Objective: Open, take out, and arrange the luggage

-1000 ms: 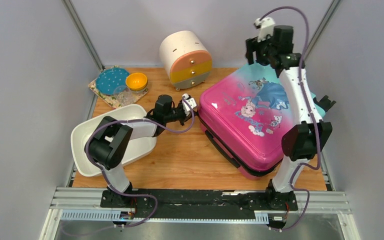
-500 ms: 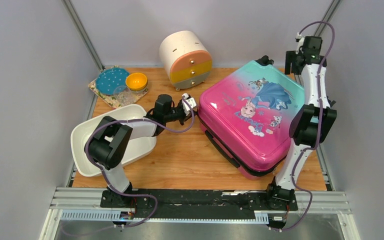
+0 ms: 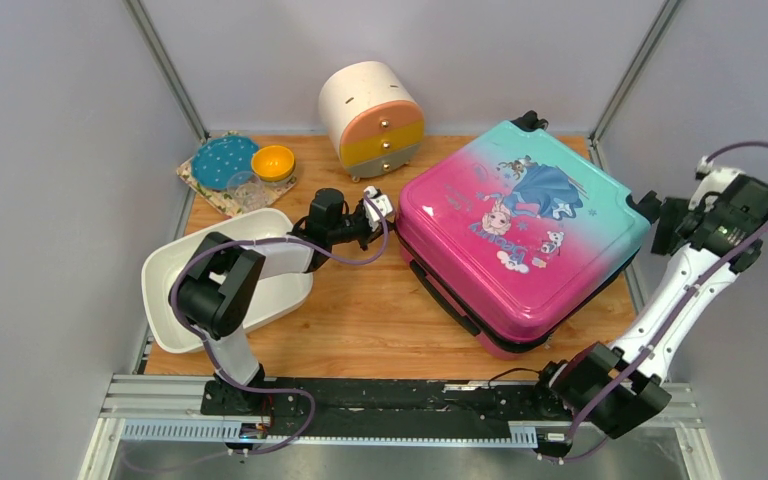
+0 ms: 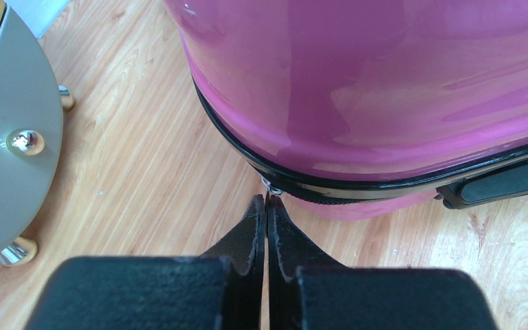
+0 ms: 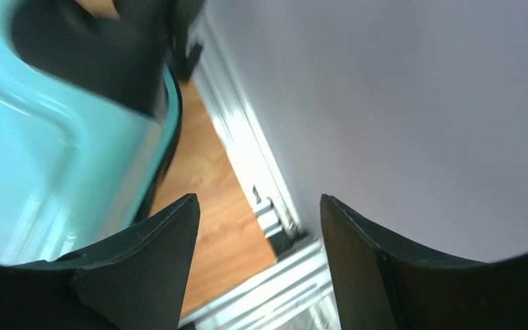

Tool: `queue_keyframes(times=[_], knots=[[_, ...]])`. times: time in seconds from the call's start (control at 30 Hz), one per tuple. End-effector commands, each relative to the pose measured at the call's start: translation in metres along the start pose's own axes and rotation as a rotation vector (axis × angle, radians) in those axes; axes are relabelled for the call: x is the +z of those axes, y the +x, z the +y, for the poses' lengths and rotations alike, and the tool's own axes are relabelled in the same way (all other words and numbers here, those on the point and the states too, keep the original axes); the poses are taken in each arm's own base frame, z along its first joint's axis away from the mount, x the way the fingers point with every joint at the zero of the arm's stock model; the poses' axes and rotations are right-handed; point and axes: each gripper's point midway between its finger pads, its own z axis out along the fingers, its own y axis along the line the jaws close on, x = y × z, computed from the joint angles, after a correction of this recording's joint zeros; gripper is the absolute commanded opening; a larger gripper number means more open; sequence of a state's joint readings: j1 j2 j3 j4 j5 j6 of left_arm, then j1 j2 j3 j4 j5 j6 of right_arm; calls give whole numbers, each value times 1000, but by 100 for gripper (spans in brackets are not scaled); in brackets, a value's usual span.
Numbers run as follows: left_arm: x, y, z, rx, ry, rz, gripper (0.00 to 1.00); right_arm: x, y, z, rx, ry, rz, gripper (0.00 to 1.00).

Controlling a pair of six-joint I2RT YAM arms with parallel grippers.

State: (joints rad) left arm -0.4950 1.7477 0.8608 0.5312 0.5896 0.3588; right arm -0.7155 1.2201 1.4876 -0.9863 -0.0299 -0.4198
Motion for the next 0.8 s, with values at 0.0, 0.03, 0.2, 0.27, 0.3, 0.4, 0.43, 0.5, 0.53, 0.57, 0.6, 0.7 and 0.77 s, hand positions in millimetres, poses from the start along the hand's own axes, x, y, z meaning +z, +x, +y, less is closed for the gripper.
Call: queue_keyframes(times=[0.0, 0.03, 0.2, 0.27, 0.3, 0.4, 0.43, 0.5, 0.53, 0.57, 0.6, 0.7, 0.77], knots=[[0, -33, 25, 88, -62, -86, 0, 29, 104, 31, -32, -180, 305, 69], [0, -33, 25, 95, -63, -87, 0, 31, 107, 35, -25, -197, 301, 68], [-1, -33, 23, 120, -56, -95, 0, 67, 90, 57, 5, -263, 257, 66], [-1, -34, 20, 125, -44, -106, 0, 85, 87, 66, 27, -319, 274, 65], [-2, -36, 16, 131, -32, -119, 0, 93, 79, 66, 34, -323, 254, 65], [-3, -38, 8, 160, -4, -129, 0, 117, 52, 76, 29, -374, 207, 66], [-3, -40, 4, 171, 6, -134, 0, 125, 38, 82, 13, -388, 189, 66], [-2, -44, -3, 191, 29, -146, 0, 135, 19, 86, 5, -385, 149, 67], [-1, -45, -6, 190, 35, -148, 0, 142, 12, 95, -4, -402, 143, 67], [0, -47, -7, 191, 40, -151, 0, 142, -7, 93, -10, -393, 105, 67], [1, -48, -12, 193, 55, -156, 0, 145, -16, 95, -4, -387, 95, 68], [6, -55, -21, 208, 75, -175, 0, 154, -47, 100, 6, -383, 37, 69], [9, -57, -25, 221, 83, -183, 0, 164, -56, 105, 6, -378, 31, 69]])
